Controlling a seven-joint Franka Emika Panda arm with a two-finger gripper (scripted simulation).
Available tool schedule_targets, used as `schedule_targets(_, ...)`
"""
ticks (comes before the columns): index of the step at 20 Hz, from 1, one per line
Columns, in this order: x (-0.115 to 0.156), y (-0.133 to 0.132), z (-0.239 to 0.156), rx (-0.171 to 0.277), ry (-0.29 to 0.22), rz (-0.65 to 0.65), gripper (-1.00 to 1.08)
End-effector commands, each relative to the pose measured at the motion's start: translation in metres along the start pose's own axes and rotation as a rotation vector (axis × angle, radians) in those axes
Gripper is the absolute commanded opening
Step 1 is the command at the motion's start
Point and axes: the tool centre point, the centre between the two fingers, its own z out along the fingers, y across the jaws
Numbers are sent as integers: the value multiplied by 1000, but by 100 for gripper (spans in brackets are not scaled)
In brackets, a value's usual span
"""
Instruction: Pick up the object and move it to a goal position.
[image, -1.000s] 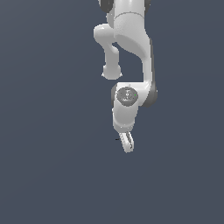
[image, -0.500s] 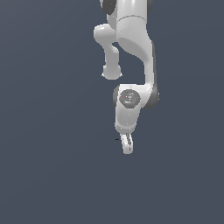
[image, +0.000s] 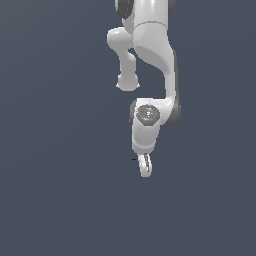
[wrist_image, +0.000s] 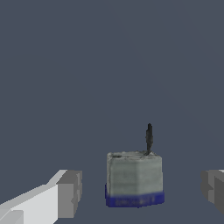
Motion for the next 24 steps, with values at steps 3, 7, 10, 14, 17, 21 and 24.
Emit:
schedule_targets(3, 0, 1, 22, -1, 0, 3, 100)
schedule_targets(7, 0, 1, 39, -1, 0, 4, 100)
schedule_targets(10, 0, 0, 42, -1, 0, 4, 100)
schedule_targets(14, 0, 0, 42, -1, 0, 4, -100)
schedule_targets(17, 0, 0, 42, -1, 0, 4, -100)
schedule_targets(21, 0, 0, 42, -1, 0, 4, -100)
schedule_targets(24, 0, 1, 41, -1, 0, 4, -100)
